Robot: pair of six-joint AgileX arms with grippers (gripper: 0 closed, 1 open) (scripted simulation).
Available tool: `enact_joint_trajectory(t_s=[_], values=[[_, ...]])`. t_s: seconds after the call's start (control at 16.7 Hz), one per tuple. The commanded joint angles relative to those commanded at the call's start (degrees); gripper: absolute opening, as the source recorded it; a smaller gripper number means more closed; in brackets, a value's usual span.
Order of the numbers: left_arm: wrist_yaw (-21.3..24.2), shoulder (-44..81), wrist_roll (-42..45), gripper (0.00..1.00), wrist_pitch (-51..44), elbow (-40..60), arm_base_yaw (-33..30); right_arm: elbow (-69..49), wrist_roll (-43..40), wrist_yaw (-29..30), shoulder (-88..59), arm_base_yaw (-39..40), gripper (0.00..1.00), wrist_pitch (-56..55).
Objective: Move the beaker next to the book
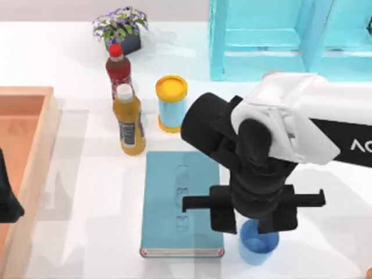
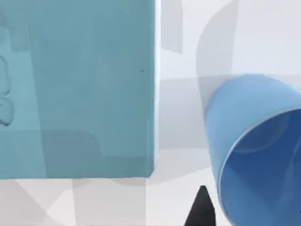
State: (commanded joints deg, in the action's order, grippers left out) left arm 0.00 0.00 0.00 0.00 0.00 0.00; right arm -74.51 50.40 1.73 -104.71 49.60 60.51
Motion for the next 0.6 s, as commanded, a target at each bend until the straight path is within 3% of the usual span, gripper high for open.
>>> enact_joint_trajectory(t_s=[0.24,0.6], values=[[0.0,0.0,0.0,1.0,0.0,0.0,0.0,0.0,0.0,0.0,0.0,0.0,0.98,0.0],[0.0,0.0,0.0,1.0,0.0,0.0,0.0,0.0,0.0,0.0,0.0,0.0,1.0,0.0]])
